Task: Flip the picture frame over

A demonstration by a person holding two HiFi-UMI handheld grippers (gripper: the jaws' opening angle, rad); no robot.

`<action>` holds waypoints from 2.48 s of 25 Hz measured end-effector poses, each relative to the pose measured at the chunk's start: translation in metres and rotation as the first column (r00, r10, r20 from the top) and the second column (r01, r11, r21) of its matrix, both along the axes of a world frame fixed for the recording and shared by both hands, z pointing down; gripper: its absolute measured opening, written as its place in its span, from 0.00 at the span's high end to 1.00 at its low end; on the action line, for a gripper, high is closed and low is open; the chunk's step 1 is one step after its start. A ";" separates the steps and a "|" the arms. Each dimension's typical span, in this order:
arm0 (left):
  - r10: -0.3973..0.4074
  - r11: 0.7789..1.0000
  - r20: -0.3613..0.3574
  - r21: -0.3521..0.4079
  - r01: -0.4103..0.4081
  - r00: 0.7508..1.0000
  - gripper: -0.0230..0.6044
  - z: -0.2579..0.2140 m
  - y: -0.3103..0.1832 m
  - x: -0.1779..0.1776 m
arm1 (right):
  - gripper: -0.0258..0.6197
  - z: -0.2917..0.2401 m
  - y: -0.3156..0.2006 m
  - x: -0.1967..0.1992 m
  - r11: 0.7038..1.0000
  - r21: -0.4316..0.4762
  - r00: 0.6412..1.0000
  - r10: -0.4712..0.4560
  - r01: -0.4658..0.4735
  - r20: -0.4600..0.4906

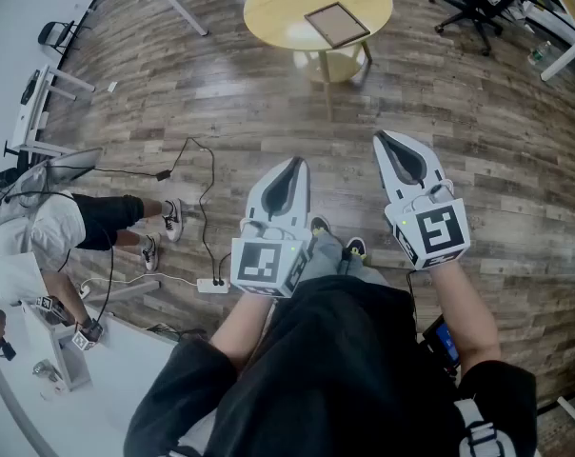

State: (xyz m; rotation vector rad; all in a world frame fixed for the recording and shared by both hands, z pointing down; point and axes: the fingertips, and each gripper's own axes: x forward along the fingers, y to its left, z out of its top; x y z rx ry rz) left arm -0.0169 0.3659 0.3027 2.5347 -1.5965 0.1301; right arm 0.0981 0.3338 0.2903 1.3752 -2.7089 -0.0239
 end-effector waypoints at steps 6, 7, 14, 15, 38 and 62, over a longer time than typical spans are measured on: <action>0.019 1.000 -0.005 0.006 -0.019 1.000 0.92 -0.006 -0.006 -0.003 | 0.93 -0.001 0.001 -0.002 1.000 -0.007 1.000 0.009 -0.009 0.007; 0.024 1.000 -0.009 0.009 -0.024 1.000 0.92 -0.006 -0.007 -0.005 | 0.93 0.000 0.001 -0.002 1.000 -0.008 1.000 0.016 -0.016 0.002; 0.050 0.999 -0.020 0.021 -0.049 0.999 0.92 -0.012 -0.009 -0.018 | 0.93 0.000 0.007 -0.014 0.998 -0.016 0.998 0.057 -0.057 -0.003; 0.052 0.998 -0.024 0.021 -0.051 0.998 0.92 -0.012 -0.010 -0.021 | 0.93 0.000 0.006 -0.018 0.998 -0.014 0.998 0.058 -0.058 -0.005; 0.066 0.998 -0.078 -0.007 -0.067 0.995 0.92 0.009 -0.051 -0.099 | 0.93 0.003 -0.034 -0.095 0.998 0.000 0.998 0.057 -0.057 -0.009; -0.006 1.000 -0.013 0.006 0.006 1.000 0.92 0.001 -0.246 0.024 | 0.93 0.010 -0.230 0.000 0.996 -0.001 0.996 -0.090 0.090 0.008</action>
